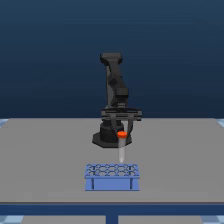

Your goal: Pick up the centrifuge tube on the rack

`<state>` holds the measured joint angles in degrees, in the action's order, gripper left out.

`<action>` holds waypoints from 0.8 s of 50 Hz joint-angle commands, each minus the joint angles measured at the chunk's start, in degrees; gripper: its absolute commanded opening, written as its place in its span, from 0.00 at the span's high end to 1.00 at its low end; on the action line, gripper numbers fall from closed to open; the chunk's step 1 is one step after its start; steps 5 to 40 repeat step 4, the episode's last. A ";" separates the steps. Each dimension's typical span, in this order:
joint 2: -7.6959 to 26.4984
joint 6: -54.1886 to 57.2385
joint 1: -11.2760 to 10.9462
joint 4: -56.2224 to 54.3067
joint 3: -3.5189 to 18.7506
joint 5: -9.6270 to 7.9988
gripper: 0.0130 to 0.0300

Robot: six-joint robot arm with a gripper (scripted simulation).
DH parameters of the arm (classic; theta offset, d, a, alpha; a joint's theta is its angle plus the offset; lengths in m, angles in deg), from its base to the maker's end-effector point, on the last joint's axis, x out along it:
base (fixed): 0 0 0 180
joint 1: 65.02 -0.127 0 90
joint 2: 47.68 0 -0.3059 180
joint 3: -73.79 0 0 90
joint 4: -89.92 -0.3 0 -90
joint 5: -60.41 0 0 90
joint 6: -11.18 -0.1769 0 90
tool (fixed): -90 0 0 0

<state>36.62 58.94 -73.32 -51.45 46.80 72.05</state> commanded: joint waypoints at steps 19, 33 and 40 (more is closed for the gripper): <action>-0.03 0.00 0.00 0.01 0.04 -0.06 1.00; -0.03 0.00 0.00 0.01 0.04 -0.06 1.00; -0.03 0.00 0.00 0.01 0.04 -0.06 1.00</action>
